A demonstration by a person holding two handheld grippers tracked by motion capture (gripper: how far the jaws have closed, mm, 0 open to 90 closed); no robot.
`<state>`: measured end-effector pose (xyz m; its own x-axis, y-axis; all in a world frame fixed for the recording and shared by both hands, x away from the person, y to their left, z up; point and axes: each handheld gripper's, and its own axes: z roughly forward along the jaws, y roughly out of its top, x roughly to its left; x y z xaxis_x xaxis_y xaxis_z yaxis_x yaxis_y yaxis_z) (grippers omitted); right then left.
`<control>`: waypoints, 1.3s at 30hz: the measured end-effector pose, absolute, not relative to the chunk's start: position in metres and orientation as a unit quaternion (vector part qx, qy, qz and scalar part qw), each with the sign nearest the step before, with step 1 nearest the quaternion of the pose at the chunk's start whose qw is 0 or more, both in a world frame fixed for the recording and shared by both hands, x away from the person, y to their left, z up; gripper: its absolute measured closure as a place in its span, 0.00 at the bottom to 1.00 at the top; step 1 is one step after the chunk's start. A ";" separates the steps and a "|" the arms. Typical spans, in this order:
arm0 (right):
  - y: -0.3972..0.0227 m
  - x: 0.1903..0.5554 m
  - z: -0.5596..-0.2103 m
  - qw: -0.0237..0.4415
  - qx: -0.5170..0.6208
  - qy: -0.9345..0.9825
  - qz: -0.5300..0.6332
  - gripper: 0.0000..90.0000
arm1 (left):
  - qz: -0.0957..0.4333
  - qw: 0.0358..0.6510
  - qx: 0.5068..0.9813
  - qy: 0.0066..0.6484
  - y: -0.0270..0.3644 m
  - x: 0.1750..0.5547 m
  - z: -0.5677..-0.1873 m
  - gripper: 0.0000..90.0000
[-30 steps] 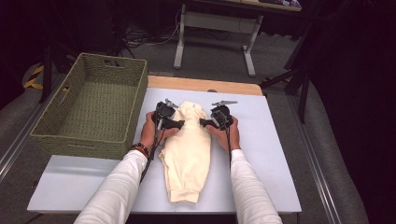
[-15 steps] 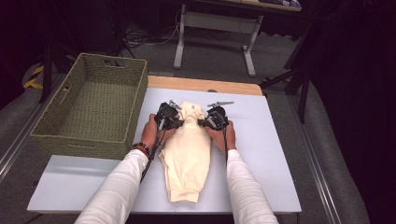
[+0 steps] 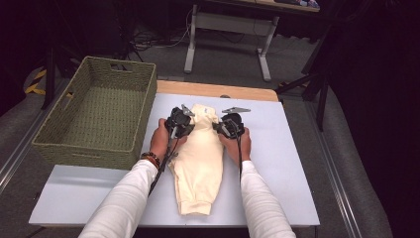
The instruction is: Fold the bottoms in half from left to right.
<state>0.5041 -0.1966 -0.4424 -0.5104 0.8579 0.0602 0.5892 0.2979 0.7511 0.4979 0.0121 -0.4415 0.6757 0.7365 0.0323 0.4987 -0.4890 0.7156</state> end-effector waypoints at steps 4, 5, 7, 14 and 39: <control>-0.195 0.502 -0.431 0.211 0.447 0.780 0.384 0.91 | 0.196 0.362 0.836 0.363 0.012 0.497 -0.429 0.90; -0.195 0.502 -0.427 0.215 0.445 0.777 0.389 0.90 | 0.205 0.364 0.834 0.361 0.012 0.497 -0.425 0.90; -0.195 0.502 -0.420 0.229 0.438 0.773 0.397 0.90 | 0.214 0.366 0.832 0.357 0.012 0.497 -0.420 0.90; -0.195 0.500 -0.401 0.260 0.428 0.764 0.407 0.90 | 0.240 0.390 0.817 0.352 0.012 0.495 -0.402 0.90; -0.196 0.458 -0.395 0.295 0.371 0.752 0.458 0.90 | 0.253 0.421 0.808 0.326 0.027 0.454 -0.399 0.89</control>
<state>0.4580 -0.1962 -0.3950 -0.5514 0.8277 -0.1042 0.2879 0.3060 0.9075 0.4544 0.0268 -0.3985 0.6589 0.7401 0.1347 0.3133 -0.4328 0.8453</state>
